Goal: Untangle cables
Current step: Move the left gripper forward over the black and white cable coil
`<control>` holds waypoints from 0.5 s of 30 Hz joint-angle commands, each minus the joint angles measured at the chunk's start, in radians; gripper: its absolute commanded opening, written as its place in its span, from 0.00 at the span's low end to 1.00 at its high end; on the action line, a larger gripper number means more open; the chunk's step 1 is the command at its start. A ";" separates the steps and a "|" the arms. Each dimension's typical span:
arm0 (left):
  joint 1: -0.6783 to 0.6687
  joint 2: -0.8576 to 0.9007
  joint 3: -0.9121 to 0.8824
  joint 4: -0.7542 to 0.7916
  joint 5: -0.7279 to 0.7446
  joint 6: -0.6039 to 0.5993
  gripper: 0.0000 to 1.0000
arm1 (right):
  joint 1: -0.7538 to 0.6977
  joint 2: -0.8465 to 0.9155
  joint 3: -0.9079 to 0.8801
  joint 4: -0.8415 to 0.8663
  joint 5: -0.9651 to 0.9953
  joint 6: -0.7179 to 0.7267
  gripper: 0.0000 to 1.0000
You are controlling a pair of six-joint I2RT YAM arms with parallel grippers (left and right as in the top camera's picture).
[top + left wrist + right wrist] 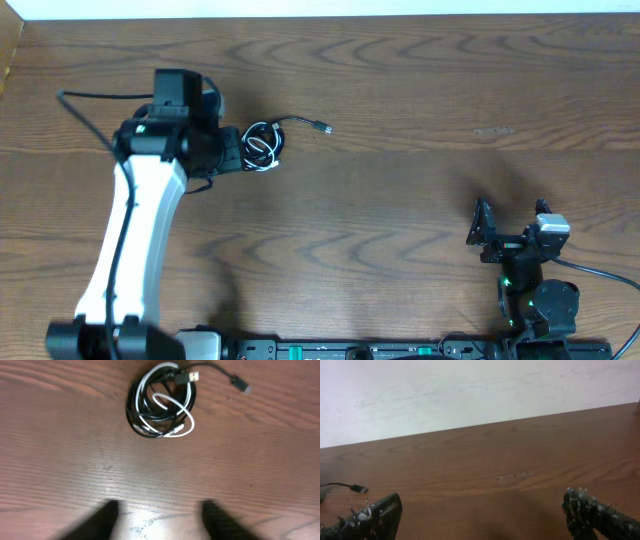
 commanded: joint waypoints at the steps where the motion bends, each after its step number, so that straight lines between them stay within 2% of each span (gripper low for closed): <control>1: 0.004 0.074 0.014 0.013 0.021 -0.060 0.07 | 0.002 -0.005 -0.001 -0.004 0.008 -0.012 0.99; 5: 0.004 0.161 0.012 0.055 0.019 -0.154 0.09 | 0.002 -0.005 -0.001 -0.003 0.008 -0.012 0.99; 8: 0.004 0.229 0.012 0.111 -0.044 -0.225 0.32 | 0.002 -0.005 -0.001 -0.004 0.008 -0.012 0.99; 10: 0.004 0.270 0.012 0.149 -0.101 -0.289 0.40 | 0.002 -0.005 -0.001 -0.003 0.008 -0.012 0.99; 15: 0.004 0.351 0.012 0.225 -0.122 -0.359 0.43 | 0.002 -0.005 -0.001 -0.003 0.008 -0.012 0.99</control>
